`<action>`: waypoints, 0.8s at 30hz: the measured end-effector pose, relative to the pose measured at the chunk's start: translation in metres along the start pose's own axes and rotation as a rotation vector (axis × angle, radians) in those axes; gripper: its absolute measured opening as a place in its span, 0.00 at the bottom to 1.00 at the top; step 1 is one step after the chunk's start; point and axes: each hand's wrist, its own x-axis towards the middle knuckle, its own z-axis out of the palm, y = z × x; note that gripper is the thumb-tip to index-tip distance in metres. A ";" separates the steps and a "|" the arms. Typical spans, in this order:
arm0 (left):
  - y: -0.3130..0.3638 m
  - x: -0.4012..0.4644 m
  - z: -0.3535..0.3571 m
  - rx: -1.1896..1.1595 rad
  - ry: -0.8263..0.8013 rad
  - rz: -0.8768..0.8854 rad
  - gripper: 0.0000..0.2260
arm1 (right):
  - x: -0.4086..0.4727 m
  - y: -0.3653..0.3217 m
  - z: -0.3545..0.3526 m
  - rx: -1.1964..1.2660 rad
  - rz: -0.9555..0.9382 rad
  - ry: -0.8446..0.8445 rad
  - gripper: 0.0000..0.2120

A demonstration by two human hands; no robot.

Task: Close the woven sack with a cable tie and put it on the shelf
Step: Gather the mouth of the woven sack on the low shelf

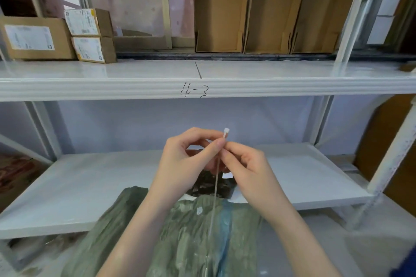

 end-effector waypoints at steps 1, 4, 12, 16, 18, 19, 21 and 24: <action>-0.004 0.002 0.002 -0.004 0.006 -0.014 0.03 | 0.001 0.005 -0.001 -0.030 0.006 0.007 0.13; -0.014 0.010 0.008 -0.014 -0.018 -0.035 0.03 | 0.004 0.020 -0.003 -0.045 0.011 0.038 0.13; -0.057 0.028 0.019 0.117 -0.038 -0.001 0.06 | 0.024 0.062 -0.019 -0.094 0.055 0.057 0.13; -0.111 0.033 0.017 0.345 -0.126 -0.092 0.12 | 0.025 0.095 -0.037 -0.196 0.092 0.090 0.12; -0.140 0.026 0.019 0.426 -0.171 -0.160 0.14 | 0.020 0.114 -0.043 -0.304 0.138 0.082 0.12; -0.153 0.021 0.021 0.475 -0.201 -0.189 0.15 | 0.017 0.122 -0.045 -0.371 0.169 0.068 0.11; -0.180 0.009 0.022 0.593 -0.287 -0.242 0.18 | 0.010 0.140 -0.046 -0.509 0.258 0.034 0.11; -0.207 -0.007 0.024 0.805 -0.424 -0.299 0.24 | 0.000 0.158 -0.045 -0.715 0.431 -0.029 0.14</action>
